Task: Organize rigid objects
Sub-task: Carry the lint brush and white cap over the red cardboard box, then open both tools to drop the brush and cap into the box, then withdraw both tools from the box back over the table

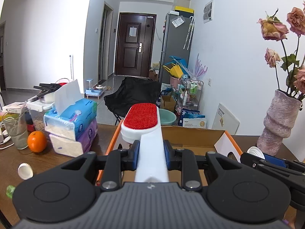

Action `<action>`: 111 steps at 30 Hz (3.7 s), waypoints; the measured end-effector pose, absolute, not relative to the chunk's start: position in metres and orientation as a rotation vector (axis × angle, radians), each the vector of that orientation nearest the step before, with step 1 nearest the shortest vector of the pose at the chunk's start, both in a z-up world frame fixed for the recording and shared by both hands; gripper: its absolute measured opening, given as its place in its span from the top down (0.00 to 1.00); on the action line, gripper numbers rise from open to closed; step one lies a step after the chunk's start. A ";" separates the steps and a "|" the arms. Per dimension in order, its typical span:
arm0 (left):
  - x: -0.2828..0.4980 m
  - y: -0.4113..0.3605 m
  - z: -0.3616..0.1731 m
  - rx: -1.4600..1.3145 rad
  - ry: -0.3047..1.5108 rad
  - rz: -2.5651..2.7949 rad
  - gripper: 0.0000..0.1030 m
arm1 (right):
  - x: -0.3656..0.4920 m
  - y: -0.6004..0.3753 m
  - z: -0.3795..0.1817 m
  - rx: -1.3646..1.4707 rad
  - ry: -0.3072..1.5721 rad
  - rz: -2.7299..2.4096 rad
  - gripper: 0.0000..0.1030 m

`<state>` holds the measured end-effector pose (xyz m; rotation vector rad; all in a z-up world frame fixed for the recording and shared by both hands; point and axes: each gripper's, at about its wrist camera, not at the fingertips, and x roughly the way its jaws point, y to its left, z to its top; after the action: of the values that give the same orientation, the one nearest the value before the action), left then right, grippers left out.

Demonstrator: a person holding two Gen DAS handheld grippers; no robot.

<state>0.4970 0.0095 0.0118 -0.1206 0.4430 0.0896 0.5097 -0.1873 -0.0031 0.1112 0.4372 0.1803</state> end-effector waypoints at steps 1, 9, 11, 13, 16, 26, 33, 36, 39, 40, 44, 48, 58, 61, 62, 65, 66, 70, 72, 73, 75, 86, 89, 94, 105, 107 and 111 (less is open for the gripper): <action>0.502 0.010 0.011 -0.119 0.443 0.091 0.75 | 0.514 -0.186 -0.004 0.110 0.437 0.182 0.62; 0.542 0.008 -0.002 -0.105 0.470 0.102 0.75 | 0.556 -0.175 -0.016 0.108 0.469 0.205 0.62; 0.551 0.009 -0.006 -0.099 0.481 0.105 0.75 | 0.565 -0.172 -0.020 0.107 0.480 0.209 0.62; 0.559 0.008 -0.009 -0.098 0.494 0.105 0.75 | 0.573 -0.170 -0.024 0.108 0.489 0.216 0.62; 0.570 0.008 -0.015 -0.094 0.508 0.102 0.75 | 0.584 -0.167 -0.029 0.095 0.504 0.208 0.62; 0.599 0.008 -0.041 -0.073 0.576 0.105 0.75 | 0.607 -0.165 -0.048 0.082 0.561 0.186 0.62; 0.599 0.008 -0.042 -0.070 0.582 0.097 0.75 | 0.610 -0.166 -0.055 0.076 0.577 0.178 0.62; 0.599 0.008 -0.042 -0.075 0.608 0.082 0.75 | 0.609 -0.166 -0.054 0.073 0.570 0.182 0.62; 0.597 0.006 -0.042 -0.067 0.608 0.075 0.75 | 0.610 -0.166 -0.052 0.071 0.566 0.181 0.62; 0.596 0.005 -0.042 -0.065 0.608 0.073 0.75 | 0.609 -0.166 -0.052 0.070 0.566 0.181 0.62; 0.594 0.003 -0.041 -0.067 0.609 0.074 0.75 | 0.608 -0.166 -0.052 0.068 0.566 0.180 0.62; 0.590 0.001 -0.037 -0.058 0.604 0.080 0.71 | 0.607 -0.166 -0.052 0.059 0.570 0.178 0.60; 0.575 0.015 -0.024 -0.078 0.602 0.130 0.00 | 0.601 -0.173 -0.045 0.066 0.575 0.124 0.04; 0.573 0.018 -0.024 -0.082 0.611 0.141 0.00 | 0.598 -0.173 -0.042 0.060 0.567 0.124 0.03; 0.572 0.019 -0.024 -0.085 0.610 0.142 0.00 | 0.597 -0.173 -0.040 0.060 0.565 0.126 0.03; 0.570 0.021 -0.022 -0.089 0.606 0.143 0.00 | 0.593 -0.171 -0.037 0.051 0.558 0.128 0.02; 0.568 0.021 -0.022 -0.090 0.604 0.145 0.00 | 0.592 -0.171 -0.036 0.050 0.556 0.128 0.01; 0.562 0.023 -0.019 -0.095 0.600 0.147 0.00 | 0.587 -0.173 -0.032 0.051 0.546 0.129 0.00; 0.558 0.024 -0.017 -0.097 0.596 0.149 0.00 | 0.584 -0.174 -0.031 0.054 0.542 0.128 0.00; 0.557 0.024 -0.016 -0.099 0.593 0.150 0.00 | 0.582 -0.175 -0.030 0.055 0.541 0.129 0.00; 0.553 0.025 -0.014 -0.101 0.587 0.149 0.00 | 0.577 -0.175 -0.027 0.056 0.536 0.130 0.00; 0.517 0.031 -0.005 -0.116 0.565 0.152 0.00 | 0.537 -0.185 -0.010 0.049 0.479 0.149 0.00; 0.505 0.034 -0.003 -0.124 0.561 0.154 0.00 | 0.524 -0.188 -0.005 0.049 0.462 0.159 0.00; 0.484 0.037 -0.001 -0.131 0.558 0.160 0.00 | 0.501 -0.192 0.001 0.042 0.433 0.166 0.00; 0.438 0.043 0.003 -0.137 0.555 0.165 0.00 | 0.458 -0.198 0.002 0.021 0.418 0.166 0.00; 0.429 0.042 0.005 -0.137 0.553 0.164 0.00 | 0.451 -0.200 0.003 0.021 0.417 0.166 0.00; 0.411 0.043 0.007 -0.139 0.548 0.162 0.00 | 0.434 -0.202 0.002 0.018 0.418 0.167 0.00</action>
<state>0.4111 0.0427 0.0074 -0.1388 0.5476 0.1617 0.4342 -0.2015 0.0022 0.0184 0.4182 0.1674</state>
